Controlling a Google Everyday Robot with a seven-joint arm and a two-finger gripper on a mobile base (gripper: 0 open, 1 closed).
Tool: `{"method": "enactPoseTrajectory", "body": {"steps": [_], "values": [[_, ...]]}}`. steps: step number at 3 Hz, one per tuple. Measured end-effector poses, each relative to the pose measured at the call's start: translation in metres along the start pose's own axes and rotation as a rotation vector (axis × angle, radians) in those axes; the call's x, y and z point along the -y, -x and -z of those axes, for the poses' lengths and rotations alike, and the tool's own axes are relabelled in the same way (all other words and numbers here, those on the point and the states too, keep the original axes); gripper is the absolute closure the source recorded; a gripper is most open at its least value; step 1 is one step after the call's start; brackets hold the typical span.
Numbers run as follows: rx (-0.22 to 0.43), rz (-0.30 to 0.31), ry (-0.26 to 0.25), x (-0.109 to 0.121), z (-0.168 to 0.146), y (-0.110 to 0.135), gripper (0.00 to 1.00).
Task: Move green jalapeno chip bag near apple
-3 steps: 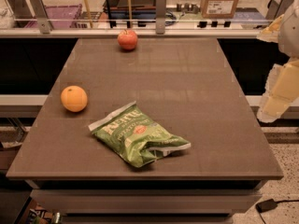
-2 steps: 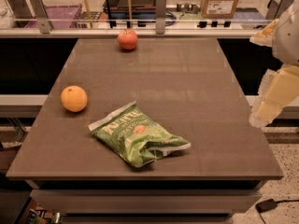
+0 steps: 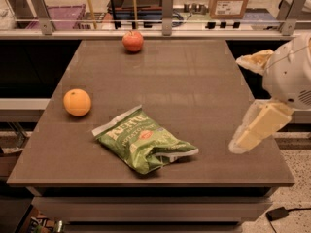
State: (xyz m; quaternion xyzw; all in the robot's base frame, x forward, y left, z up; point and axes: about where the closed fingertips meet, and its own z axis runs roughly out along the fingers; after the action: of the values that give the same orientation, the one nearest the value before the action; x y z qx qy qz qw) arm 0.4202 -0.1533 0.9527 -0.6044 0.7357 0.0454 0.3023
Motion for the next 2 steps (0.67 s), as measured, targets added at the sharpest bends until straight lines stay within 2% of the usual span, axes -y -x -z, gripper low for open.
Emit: {"method": "enactPoseTrajectory", "body": {"steps": [1,2], "values": [[0.132,-0.013,0.040,-0.012,-0.028,0.013,0.00],[0.208,-0.007,0.088,-0.024,-0.053,0.027,0.00]]}}
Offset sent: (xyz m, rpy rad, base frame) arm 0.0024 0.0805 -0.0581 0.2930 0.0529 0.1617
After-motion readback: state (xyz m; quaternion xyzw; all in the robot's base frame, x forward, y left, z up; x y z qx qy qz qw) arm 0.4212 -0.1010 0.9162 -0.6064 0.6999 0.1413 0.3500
